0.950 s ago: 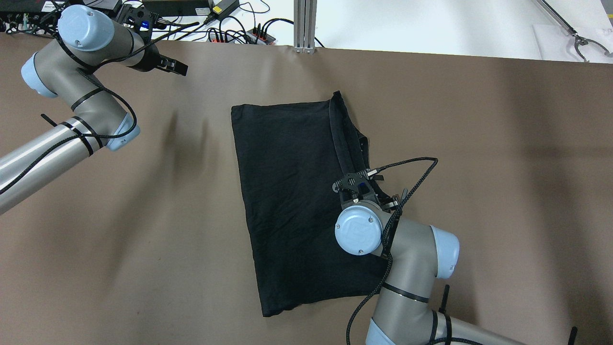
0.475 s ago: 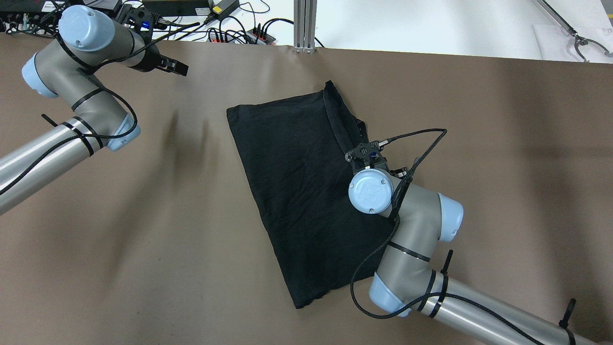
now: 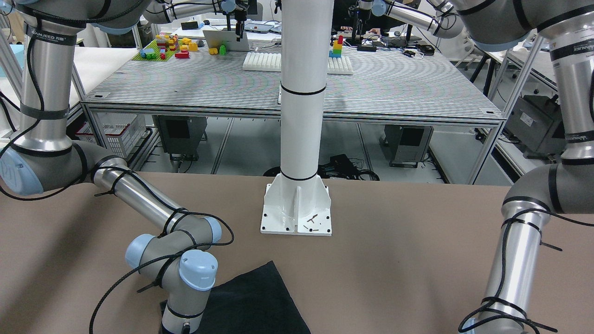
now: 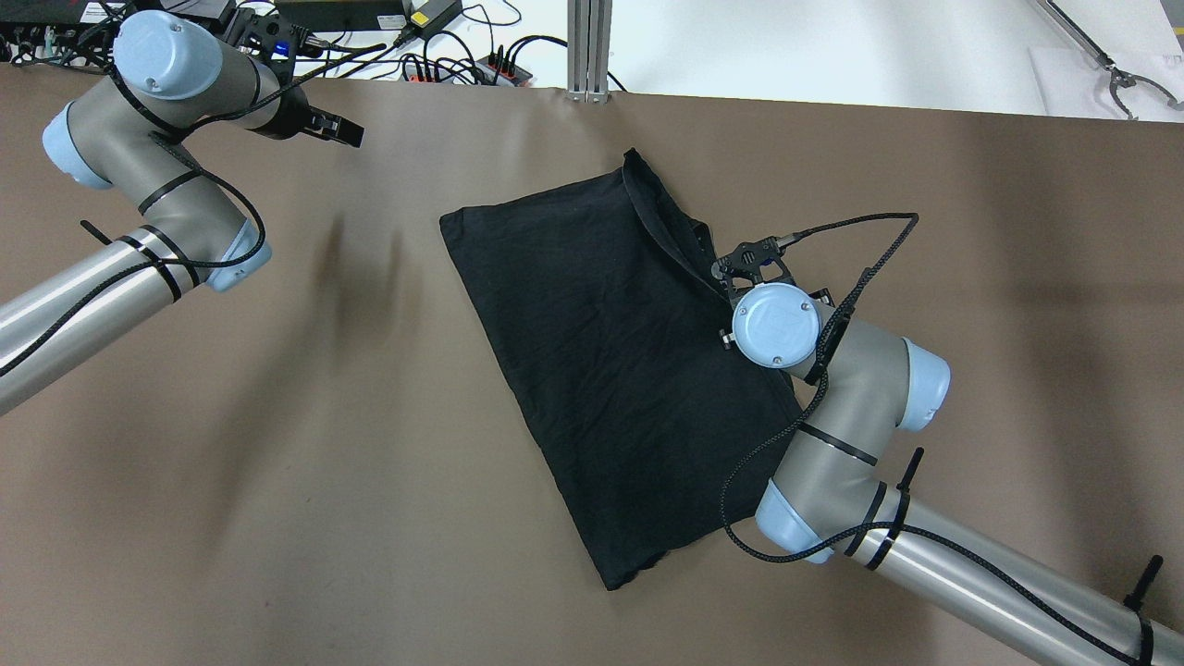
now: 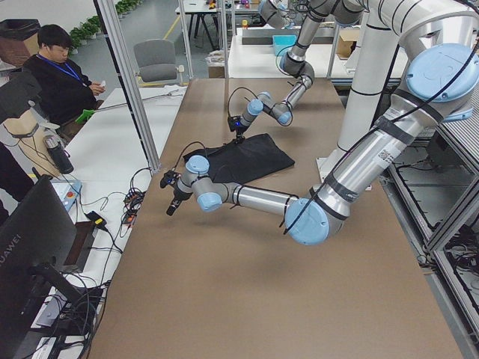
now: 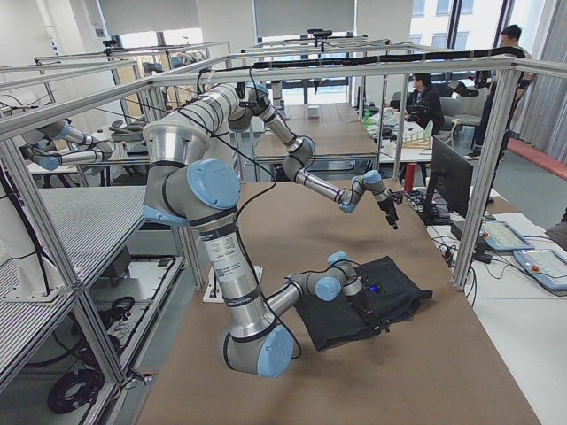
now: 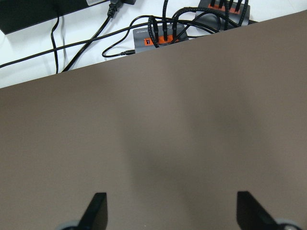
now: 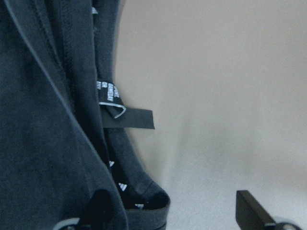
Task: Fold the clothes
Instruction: 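Drag the shirt's collar corner away from the robot with the right gripper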
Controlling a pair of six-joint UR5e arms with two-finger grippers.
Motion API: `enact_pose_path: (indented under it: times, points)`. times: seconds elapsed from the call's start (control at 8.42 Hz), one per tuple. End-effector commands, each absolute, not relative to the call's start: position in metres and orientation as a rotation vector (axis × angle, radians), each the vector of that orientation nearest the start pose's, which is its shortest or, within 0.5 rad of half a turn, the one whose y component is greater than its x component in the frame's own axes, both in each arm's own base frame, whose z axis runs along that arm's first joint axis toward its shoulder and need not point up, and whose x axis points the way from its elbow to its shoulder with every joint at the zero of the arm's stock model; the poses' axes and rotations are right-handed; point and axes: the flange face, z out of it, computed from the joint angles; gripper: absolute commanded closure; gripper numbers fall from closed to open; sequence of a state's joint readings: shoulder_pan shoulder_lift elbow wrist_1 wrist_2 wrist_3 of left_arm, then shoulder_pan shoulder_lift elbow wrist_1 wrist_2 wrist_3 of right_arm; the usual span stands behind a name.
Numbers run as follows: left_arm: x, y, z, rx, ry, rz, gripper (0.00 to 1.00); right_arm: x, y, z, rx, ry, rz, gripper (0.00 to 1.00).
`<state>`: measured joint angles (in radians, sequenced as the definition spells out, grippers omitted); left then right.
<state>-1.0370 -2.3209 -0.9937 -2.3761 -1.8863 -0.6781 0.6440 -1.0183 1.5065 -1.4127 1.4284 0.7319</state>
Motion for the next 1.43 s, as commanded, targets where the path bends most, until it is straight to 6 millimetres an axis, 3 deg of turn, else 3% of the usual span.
enact_pose_path:
  times: [0.0,0.12,0.24,0.48,0.83,1.07,1.31]
  points:
    - [0.324,-0.750,0.376,0.632,0.790,0.023,0.05,-0.461,-0.547,0.390,0.519,-0.362,-0.140,0.06]
    - [0.324,-0.750,0.376,0.632,0.790,0.023,0.05,-0.452,-0.547,0.404,0.534,-0.375,-0.136,0.06]
    - [0.324,-0.749,0.377,0.630,0.790,0.023,0.05,-0.447,-0.552,0.400,0.545,-0.381,-0.126,0.06]
    - [0.324,-0.749,0.377,0.630,0.790,0.023,0.05,-0.444,-0.570,0.360,0.559,-0.437,-0.106,0.06]
    - [0.324,-0.749,0.377,0.632,0.793,0.019,0.05,-0.465,-0.586,0.297,0.582,-0.497,-0.091,0.06]
    - [0.323,-0.743,0.387,0.638,0.801,0.020,0.05,-0.505,-0.616,0.259,0.573,-0.492,-0.093,0.06]
    - [0.324,-0.742,0.387,0.641,0.808,0.016,0.05,-0.515,-0.617,0.259,0.563,-0.485,-0.102,0.06]
